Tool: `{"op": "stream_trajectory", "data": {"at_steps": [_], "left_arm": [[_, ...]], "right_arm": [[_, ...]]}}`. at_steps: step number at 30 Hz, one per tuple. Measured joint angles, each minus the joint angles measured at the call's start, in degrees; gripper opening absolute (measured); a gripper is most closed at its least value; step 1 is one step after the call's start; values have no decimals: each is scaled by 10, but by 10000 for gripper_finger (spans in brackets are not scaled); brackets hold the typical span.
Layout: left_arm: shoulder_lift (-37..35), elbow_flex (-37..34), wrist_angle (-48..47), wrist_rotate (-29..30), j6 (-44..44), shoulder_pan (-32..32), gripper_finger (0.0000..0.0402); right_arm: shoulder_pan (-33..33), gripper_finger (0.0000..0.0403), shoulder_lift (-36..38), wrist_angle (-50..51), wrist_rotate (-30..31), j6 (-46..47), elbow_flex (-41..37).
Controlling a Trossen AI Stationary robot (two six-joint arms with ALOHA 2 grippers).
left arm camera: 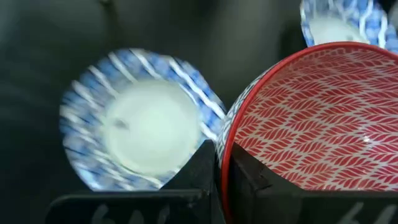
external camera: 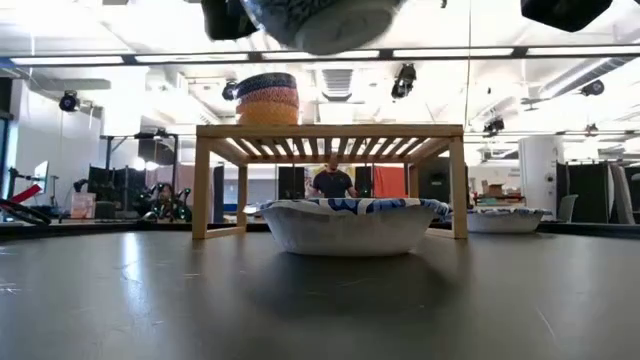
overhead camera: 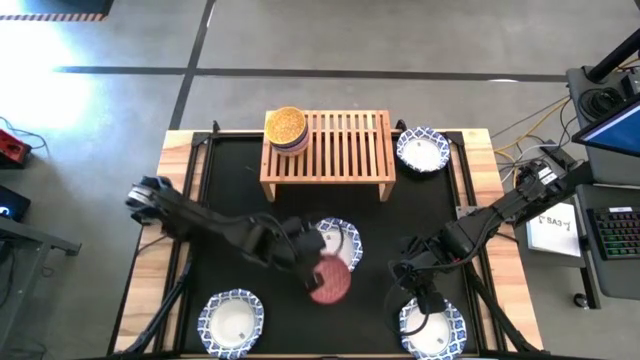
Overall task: Place and stack bowls onto a shelf
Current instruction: Stack the red patterned bowl on top of the yellow bowl on the shelf
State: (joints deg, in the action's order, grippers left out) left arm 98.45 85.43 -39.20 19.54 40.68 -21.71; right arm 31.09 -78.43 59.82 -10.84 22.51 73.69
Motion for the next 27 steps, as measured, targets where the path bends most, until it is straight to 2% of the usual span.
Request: {"op": "stream_trajectory", "data": {"at_steps": [4,7,12,17,27], "left_arm": [[-61,0,-26,35,-62,41,3],[-101,0,-47,43,-109,78,3],[-158,0,-75,60,-182,147,2],[-201,0,-78,62,-219,228,2],[-248,0,-60,70,-257,354,5]], "right_arm": [[-5,134,0,0,13,-9,0],[-13,134,0,-1,36,-22,0],[-36,134,1,1,40,-32,0],[-59,134,17,17,41,-46,0],[-75,134,61,20,93,-56,0]]}}
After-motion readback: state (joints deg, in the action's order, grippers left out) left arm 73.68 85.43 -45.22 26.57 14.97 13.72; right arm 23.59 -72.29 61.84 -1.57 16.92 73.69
